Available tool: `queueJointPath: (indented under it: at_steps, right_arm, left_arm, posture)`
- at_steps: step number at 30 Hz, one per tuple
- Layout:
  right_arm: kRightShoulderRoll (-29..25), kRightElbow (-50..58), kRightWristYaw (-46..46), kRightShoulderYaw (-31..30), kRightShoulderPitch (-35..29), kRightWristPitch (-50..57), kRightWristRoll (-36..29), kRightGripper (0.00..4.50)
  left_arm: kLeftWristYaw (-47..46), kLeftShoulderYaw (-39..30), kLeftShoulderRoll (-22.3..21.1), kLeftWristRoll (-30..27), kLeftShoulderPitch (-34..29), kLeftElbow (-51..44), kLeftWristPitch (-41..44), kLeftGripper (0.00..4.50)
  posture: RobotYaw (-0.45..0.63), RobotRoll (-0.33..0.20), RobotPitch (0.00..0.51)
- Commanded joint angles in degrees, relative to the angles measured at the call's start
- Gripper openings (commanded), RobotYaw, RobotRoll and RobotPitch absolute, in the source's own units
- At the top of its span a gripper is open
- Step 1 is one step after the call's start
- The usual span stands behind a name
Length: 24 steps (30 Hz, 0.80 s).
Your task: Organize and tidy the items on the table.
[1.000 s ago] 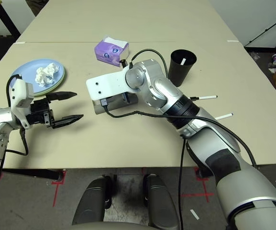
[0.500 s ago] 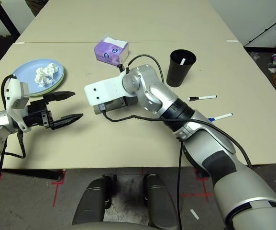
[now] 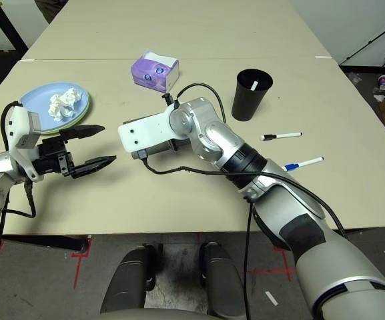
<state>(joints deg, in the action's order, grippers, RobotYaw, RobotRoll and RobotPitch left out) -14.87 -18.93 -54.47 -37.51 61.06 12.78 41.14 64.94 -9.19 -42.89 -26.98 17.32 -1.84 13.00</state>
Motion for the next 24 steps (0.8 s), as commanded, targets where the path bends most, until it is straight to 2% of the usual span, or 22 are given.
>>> queueJointPath:
  at_steps: [1,19,24]
  right_arm:
    - [0.22,-1.49,-0.40,0.05,1.02,-0.76,-0.25,0.38]
    - [3.78,-6.63,1.09,0.08,3.56,-0.41,0.10,0.38]
    - [3.44,-4.40,-0.65,-0.43,2.88,0.42,0.27,0.38]
  left_arm:
    - [0.05,-0.05,-0.68,-0.30,0.13,-1.35,0.33,4.50]
    - [-0.27,0.14,-0.42,-0.13,0.53,-1.22,0.45,4.50]
    - [-0.29,0.01,-0.41,-0.15,0.30,-1.21,0.35,4.50]
  posture:
    - [0.01,0.000,0.154]
    - [0.02,0.000,0.152]
    - [0.02,0.000,0.152]
